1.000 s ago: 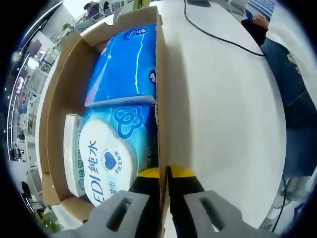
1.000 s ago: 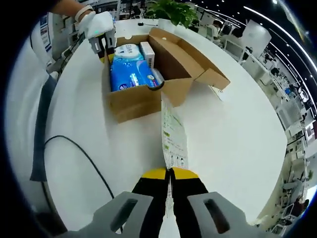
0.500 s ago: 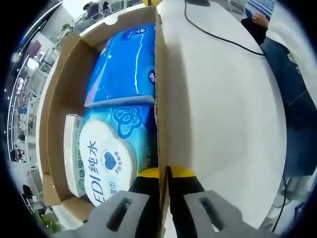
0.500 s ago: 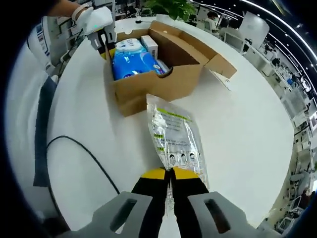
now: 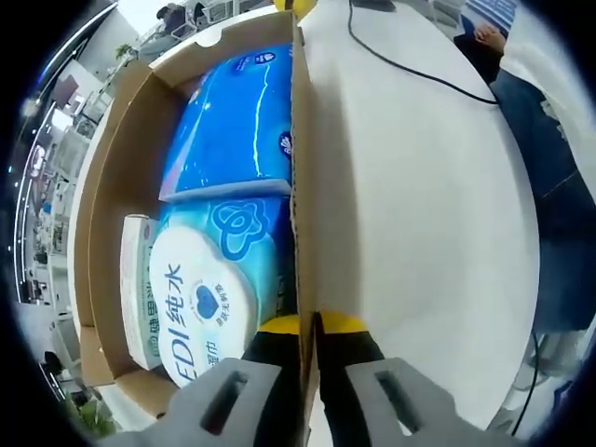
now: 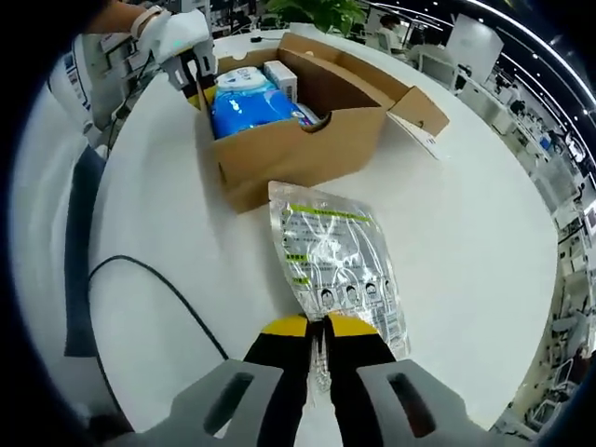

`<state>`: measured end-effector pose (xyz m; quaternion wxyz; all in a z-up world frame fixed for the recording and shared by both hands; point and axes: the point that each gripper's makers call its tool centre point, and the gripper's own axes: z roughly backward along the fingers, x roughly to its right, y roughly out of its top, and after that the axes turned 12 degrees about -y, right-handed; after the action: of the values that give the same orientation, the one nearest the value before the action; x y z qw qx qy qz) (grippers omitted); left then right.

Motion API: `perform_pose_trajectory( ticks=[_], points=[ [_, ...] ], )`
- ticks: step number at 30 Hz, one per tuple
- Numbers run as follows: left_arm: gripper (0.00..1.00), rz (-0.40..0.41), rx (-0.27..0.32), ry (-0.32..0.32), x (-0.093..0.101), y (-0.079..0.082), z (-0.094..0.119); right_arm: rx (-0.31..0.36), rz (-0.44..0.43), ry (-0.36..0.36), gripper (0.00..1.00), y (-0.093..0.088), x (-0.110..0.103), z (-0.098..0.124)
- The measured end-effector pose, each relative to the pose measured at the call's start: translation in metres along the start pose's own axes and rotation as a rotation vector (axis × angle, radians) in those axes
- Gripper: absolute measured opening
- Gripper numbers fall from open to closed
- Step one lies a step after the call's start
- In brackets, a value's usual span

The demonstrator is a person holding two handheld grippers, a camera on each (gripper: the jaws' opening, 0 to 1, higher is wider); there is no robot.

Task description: Operate the shoe box by opening the lid, removing the specified soft item, and placing it in the target area until the item is outside and the box remains undamaged.

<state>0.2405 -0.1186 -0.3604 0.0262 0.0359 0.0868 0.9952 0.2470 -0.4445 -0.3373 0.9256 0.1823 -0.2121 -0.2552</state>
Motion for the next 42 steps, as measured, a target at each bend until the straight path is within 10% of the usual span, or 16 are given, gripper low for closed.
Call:
perform_pose_trajectory(
  ticks=[35, 42],
  points=[
    [0.02, -0.001, -0.007, 0.007, 0.0, 0.0, 0.0, -0.019, -0.036, -0.03, 0.16, -0.004, -0.006, 0.003],
    [0.02, -0.001, -0.007, 0.006, 0.0, 0.0, 0.001, 0.002, -0.197, -0.131, 0.27, 0.007, 0.012, -0.001]
  ],
)
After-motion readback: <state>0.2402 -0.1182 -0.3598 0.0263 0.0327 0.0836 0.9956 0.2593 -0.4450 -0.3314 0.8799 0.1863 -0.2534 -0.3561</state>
